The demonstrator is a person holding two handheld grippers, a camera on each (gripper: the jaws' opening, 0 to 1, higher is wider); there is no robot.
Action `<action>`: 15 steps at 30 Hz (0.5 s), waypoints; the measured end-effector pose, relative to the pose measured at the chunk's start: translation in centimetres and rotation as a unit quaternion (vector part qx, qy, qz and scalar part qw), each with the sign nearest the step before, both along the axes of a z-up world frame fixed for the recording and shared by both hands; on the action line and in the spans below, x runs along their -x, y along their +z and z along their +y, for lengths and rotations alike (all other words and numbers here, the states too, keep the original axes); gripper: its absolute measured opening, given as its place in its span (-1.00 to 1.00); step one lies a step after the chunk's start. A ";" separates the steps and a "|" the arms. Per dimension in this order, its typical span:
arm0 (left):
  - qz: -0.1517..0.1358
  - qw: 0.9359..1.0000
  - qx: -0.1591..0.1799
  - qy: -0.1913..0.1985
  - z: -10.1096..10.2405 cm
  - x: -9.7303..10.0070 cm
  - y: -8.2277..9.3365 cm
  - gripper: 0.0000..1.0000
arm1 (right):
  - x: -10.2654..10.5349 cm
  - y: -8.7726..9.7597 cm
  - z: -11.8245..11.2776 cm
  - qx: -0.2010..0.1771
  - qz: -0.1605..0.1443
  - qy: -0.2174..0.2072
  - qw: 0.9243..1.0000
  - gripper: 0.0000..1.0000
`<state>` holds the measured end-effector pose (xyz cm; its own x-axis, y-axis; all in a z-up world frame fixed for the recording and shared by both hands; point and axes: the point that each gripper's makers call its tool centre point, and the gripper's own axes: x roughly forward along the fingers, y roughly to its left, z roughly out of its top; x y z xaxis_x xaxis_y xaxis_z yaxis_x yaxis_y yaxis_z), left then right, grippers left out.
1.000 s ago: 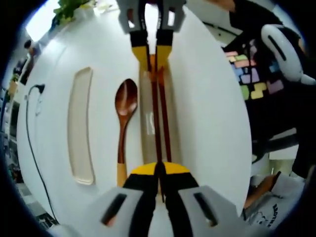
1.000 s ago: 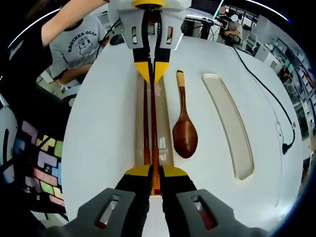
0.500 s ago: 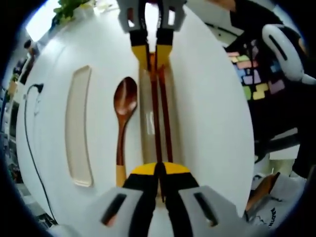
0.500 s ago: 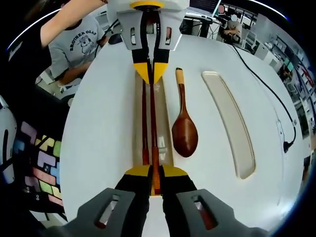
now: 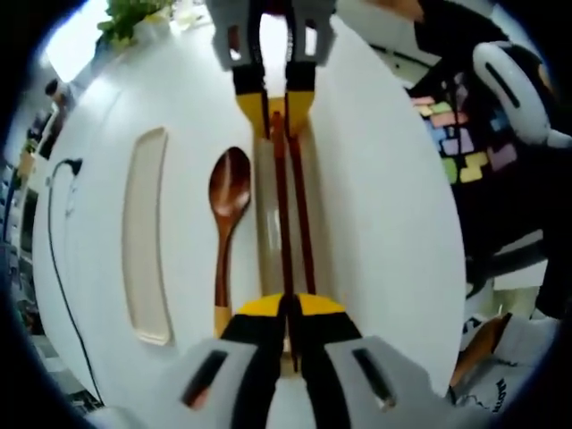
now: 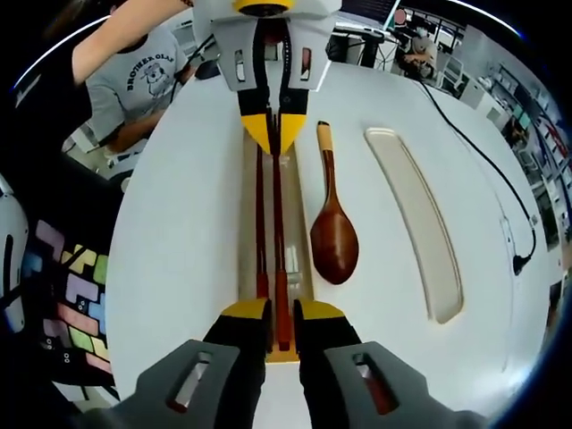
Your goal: Arrange the utensils inside the cutlery case until each visible utensil rests in its matching compartment.
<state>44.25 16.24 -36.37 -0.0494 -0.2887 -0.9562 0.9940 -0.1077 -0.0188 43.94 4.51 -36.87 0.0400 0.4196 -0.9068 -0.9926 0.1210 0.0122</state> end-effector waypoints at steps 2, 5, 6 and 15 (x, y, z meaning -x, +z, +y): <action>-0.001 1.000 0.007 0.002 -0.1 0.0 0.2 -0.90 | 0.0 0.2 0.0 0.000 -0.003 0.001 1.000 -0.80; -0.001 1.000 0.013 0.001 -0.2 0.0 0.4 -0.87 | 0.2 0.6 0.0 -0.002 -0.005 0.003 1.000 -0.80; -0.004 1.000 0.012 0.000 -0.1 -0.1 0.5 -0.87 | 0.2 0.9 0.0 -0.005 -0.007 0.003 1.000 -0.80; -0.034 0.999 0.029 0.012 0.4 -0.9 2.2 -0.84 | -0.5 2.1 0.9 -0.020 -0.005 -0.009 1.000 -0.79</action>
